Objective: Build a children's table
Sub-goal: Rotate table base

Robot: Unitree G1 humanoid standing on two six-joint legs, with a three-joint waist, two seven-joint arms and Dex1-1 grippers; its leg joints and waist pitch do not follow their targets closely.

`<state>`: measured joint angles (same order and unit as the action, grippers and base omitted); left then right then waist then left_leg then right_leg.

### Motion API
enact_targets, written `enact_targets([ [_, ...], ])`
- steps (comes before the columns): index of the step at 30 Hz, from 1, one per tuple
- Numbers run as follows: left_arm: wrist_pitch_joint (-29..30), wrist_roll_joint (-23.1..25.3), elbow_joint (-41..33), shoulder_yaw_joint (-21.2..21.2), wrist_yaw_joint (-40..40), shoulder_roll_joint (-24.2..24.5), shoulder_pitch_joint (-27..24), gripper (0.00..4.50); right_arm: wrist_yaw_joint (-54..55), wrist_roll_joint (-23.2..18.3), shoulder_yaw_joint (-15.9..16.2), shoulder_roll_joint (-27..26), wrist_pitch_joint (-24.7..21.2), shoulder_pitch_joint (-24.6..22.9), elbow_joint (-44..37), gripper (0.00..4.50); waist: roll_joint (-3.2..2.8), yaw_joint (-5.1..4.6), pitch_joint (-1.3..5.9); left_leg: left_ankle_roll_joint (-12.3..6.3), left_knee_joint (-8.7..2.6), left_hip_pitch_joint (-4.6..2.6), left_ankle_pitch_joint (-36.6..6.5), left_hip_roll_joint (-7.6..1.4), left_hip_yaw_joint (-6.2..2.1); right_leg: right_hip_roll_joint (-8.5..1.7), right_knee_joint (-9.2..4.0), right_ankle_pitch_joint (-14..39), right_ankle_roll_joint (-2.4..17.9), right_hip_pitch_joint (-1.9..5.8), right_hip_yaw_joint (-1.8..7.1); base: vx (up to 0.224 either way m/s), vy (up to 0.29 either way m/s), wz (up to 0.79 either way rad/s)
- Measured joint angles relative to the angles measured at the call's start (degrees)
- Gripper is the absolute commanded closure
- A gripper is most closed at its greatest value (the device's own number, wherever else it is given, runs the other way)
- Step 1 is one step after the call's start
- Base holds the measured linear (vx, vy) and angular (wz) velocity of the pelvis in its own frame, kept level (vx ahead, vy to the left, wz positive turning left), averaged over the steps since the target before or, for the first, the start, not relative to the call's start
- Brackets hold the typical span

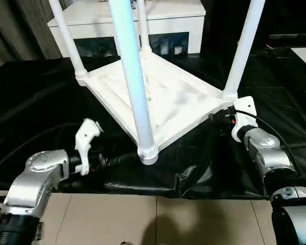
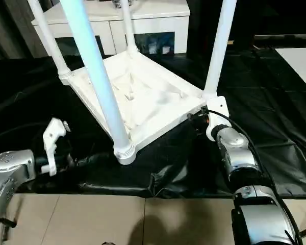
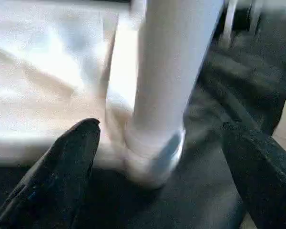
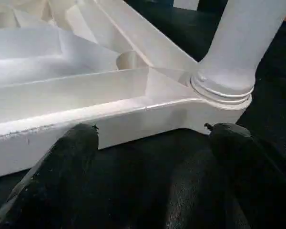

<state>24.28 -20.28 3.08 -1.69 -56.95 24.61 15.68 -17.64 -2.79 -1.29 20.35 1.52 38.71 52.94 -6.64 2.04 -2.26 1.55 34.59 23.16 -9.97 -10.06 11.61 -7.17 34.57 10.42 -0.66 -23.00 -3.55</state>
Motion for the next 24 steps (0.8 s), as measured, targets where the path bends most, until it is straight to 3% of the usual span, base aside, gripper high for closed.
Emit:
enact_targets([
  [5,-0.9,-0.7,2.2,1.9,1.1,-3.5,5.8,0.06,0.1,2.5,2.1,-2.2,-0.1,-0.4,2.7,0.34,0.01,-0.13,0.02,0.00,0.07,-0.03,0.0,-0.01,-0.01,-0.01,0.19,0.0,0.0,-0.05,0.02,0.000,0.000,0.00],
  [11,-2.7,2.3,8.9,5.5,2.2,-7.0,9.9,0.06,0.7,3.4,2.9,-5.3,0.7,0.2,5.6,0.34,0.05,-0.41,-0.01,0.00,0.15,-0.02,0.0,-0.04,-0.03,0.00,0.31,0.0,0.0,-0.12,0.01,0.000,0.000,0.00],
  [19,0.3,2.0,4.4,10.2,-0.3,-7.7,10.8,0.06,-1.7,2.6,1.9,-7.5,1.8,1.7,8.0,0.34,0.19,-0.59,-0.10,-0.02,0.32,0.08,0.0,-0.05,-0.02,0.00,0.30,0.0,0.0,-0.16,0.03,0.000,0.000,0.00],
  [24,-0.7,3.3,4.2,13.6,-0.5,-10.2,12.2,0.06,-3.0,2.7,1.8,-8.7,3.1,1.7,8.1,0.34,0.35,-1.61,-0.18,-0.13,0.35,0.05,0.1,-0.12,-0.03,0.02,0.30,0.0,0.0,-0.19,-0.01,0.000,0.000,0.00],
])
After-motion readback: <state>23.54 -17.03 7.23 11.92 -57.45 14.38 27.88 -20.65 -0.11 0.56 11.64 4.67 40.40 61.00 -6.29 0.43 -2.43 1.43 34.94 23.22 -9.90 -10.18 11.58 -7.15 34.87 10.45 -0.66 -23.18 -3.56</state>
